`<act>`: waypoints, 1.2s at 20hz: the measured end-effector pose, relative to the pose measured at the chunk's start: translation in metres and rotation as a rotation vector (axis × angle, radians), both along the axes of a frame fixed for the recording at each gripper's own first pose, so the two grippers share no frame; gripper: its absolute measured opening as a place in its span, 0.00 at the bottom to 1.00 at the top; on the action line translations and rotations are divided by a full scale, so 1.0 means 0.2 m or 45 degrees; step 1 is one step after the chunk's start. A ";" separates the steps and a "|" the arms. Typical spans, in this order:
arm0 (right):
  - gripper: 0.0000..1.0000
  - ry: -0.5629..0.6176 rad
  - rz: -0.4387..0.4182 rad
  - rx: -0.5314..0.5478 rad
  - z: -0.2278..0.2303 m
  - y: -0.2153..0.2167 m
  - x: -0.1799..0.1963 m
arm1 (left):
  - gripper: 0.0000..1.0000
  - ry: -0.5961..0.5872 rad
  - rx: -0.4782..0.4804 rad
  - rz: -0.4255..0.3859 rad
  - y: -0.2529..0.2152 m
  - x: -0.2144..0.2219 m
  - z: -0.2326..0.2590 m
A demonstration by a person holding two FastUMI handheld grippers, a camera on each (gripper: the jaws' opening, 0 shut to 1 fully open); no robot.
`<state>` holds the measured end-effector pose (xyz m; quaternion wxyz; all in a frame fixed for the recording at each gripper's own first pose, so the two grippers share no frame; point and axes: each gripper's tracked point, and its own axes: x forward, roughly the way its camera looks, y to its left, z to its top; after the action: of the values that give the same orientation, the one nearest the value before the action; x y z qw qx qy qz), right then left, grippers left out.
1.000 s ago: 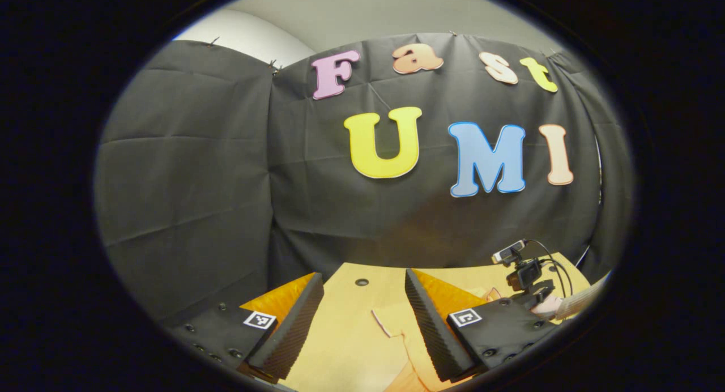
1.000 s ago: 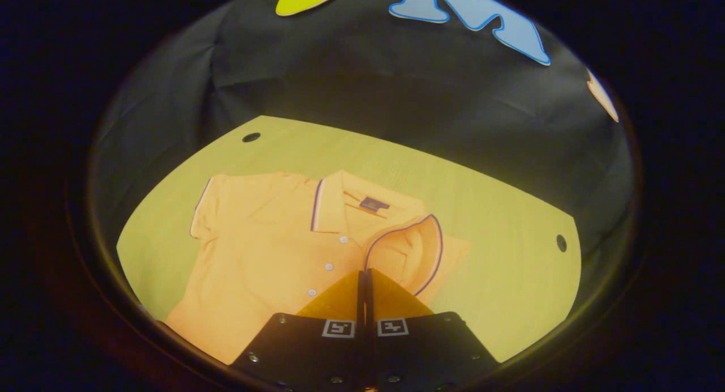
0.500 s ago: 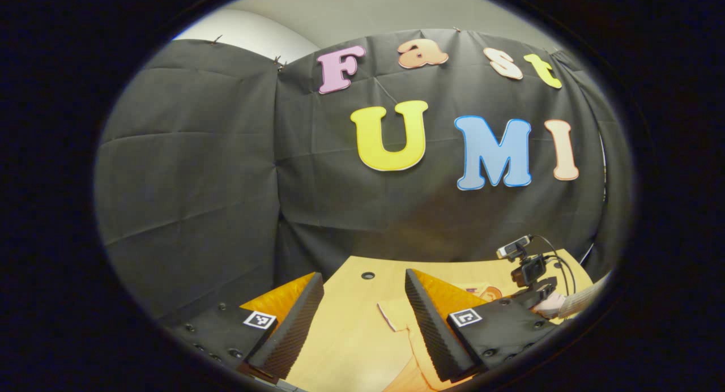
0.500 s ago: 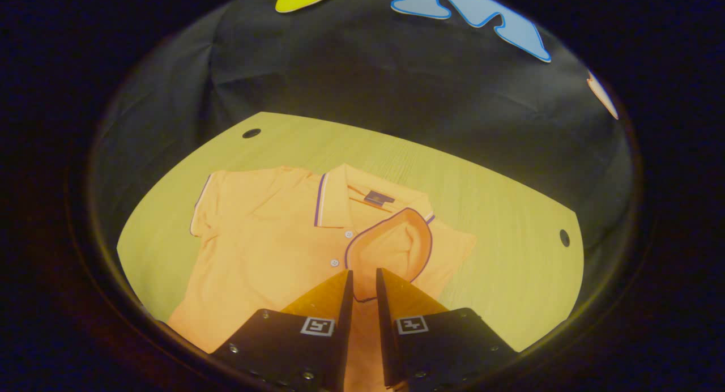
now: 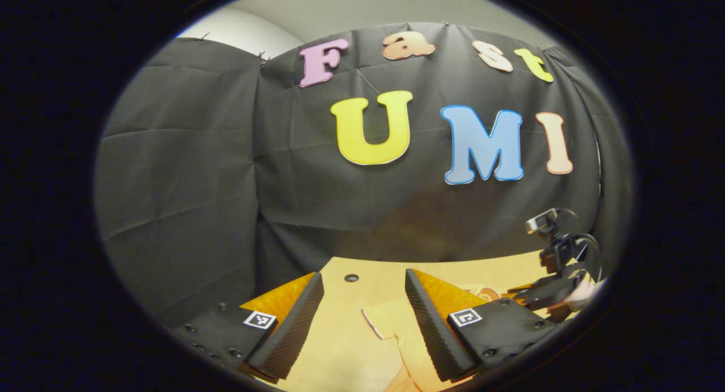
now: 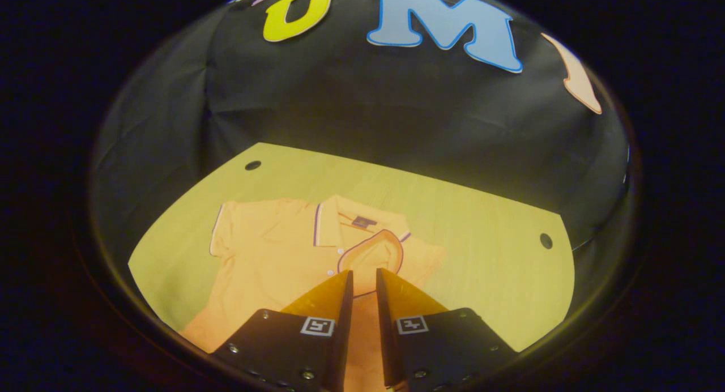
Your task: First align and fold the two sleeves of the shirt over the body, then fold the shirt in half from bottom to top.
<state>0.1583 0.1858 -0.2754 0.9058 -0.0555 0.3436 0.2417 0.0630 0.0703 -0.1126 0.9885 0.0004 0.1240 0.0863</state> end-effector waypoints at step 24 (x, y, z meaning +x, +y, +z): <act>0.25 -0.245 -0.530 0.211 0.96 -0.90 -0.55 | 0.99 0.649 -0.071 0.029 -0.01 0.55 -1.84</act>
<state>0.0477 0.0052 -0.0838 0.9661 0.0683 0.2388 0.0710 0.1730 0.0681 -0.4812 0.9240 -0.0066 0.3714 0.0909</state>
